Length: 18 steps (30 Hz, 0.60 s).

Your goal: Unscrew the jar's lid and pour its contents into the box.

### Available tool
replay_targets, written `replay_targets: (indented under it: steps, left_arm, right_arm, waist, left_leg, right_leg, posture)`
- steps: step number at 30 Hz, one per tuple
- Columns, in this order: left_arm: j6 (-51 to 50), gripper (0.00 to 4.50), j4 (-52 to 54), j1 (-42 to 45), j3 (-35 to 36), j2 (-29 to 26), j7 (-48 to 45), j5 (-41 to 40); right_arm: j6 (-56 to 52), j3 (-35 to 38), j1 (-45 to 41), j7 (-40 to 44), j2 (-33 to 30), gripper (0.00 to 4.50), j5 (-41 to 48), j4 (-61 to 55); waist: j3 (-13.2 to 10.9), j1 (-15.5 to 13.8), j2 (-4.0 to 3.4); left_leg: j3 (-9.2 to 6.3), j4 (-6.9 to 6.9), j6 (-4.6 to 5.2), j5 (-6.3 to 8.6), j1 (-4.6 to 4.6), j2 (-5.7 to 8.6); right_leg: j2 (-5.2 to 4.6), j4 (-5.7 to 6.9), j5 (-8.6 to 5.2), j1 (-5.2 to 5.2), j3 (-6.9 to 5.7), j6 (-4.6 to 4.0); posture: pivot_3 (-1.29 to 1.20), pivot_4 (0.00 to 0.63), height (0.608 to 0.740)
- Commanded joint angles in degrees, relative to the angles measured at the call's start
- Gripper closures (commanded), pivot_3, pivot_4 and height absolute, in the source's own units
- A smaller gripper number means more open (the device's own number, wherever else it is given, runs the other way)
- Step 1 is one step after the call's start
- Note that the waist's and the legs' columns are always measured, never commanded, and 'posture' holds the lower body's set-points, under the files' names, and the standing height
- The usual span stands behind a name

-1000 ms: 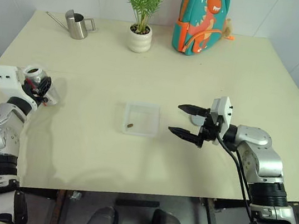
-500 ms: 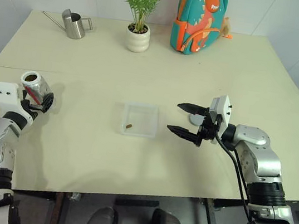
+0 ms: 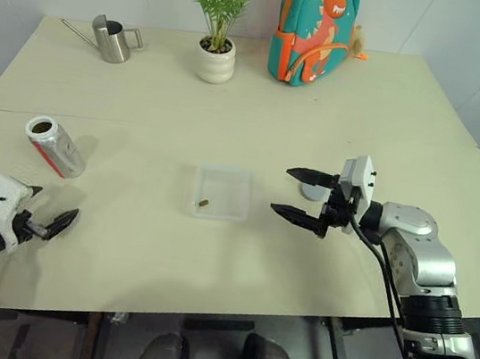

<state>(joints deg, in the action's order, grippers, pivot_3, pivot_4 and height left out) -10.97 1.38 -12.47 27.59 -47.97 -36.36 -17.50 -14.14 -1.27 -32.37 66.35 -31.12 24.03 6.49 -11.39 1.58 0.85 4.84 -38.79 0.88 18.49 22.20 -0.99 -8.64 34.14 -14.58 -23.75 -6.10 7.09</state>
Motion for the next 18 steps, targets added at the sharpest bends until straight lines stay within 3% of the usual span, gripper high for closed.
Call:
replay_targets:
  steps: [1,5,11,18]
  left_arm:
    - [3.6,0.01,8.7,-2.8,0.3,-1.6,-5.7,0.0]
    - [5.2,0.01,14.7,3.5,-2.5,-0.9,-10.5,-5.1]
    - [0.0,0.01,14.5,15.2,-8.1,0.3,-12.0,-8.9]
    - [-2.8,0.01,13.3,17.8,-9.7,0.6,-14.6,-9.7]
  right_arm:
    - [3.2,2.4,-1.3,1.9,-1.8,0.00,0.2,1.4]
    - [6.6,2.1,-3.1,2.8,-2.2,0.00,-1.3,5.4]
    - [7.9,2.1,-5.5,4.6,-3.7,0.00,-2.4,11.4]
    - [8.8,3.1,-4.4,4.0,-4.7,0.00,-2.8,11.8]
  waist:
    - [0.0,-0.1,-0.03]
    - [0.0,-0.3,-0.04]
    - [0.0,0.1,-0.07]
    - [0.0,0.1,-0.08]
  left_leg:
    - [0.01,0.03,-0.05,0.03,0.00,-0.01]
    - [0.00,0.06,-0.07,0.05,0.02,-0.02]
    - [0.24,0.10,0.22,-0.12,-0.02,-0.04]
    - [0.47,0.10,0.28,-0.14,-0.03,-0.07]
  right_leg:
    - [-0.02,-0.05,0.01,0.00,0.00,-0.01]
    - [-0.02,-0.12,0.01,0.01,-0.03,-0.02]
    - [0.18,-0.06,0.04,0.00,0.00,-0.03]
    - [0.24,-0.13,0.03,-0.05,-0.02,-0.02]
  posture:
    - [0.00,0.150,0.740]
    - [0.00,0.150,0.740]
    - [0.00,0.150,0.740]
    - [0.00,0.150,0.740]
